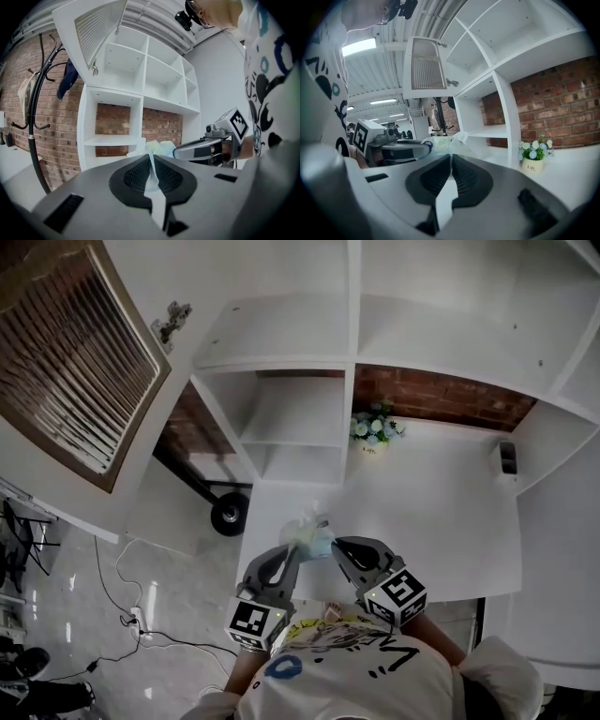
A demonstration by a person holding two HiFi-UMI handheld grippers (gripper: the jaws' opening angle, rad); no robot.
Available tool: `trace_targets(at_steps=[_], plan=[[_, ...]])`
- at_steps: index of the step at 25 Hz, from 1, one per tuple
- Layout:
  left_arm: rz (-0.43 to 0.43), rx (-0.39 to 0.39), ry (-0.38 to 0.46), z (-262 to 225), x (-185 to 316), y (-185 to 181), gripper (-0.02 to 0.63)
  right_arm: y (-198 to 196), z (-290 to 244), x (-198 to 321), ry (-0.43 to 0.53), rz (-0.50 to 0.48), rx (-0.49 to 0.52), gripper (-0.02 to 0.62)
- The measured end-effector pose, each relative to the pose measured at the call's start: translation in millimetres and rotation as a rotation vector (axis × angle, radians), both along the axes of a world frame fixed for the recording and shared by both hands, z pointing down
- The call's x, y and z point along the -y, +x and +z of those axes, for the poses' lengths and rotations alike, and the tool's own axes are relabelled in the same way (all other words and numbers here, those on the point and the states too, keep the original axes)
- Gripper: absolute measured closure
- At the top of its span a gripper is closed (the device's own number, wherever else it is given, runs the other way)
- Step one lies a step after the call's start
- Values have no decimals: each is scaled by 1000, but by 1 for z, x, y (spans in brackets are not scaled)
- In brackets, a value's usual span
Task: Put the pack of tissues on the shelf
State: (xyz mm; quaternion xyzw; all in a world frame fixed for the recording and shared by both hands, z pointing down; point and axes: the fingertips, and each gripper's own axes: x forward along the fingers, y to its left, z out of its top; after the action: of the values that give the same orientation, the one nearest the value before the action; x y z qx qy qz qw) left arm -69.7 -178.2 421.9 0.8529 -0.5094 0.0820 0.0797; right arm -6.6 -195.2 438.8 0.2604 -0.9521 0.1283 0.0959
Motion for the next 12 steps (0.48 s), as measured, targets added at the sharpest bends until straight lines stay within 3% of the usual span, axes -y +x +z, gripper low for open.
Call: trace_targets(at_steps=[12], plan=[[36,4,-61,22,15,7,580,2,14,20,-29,38,-8,565]])
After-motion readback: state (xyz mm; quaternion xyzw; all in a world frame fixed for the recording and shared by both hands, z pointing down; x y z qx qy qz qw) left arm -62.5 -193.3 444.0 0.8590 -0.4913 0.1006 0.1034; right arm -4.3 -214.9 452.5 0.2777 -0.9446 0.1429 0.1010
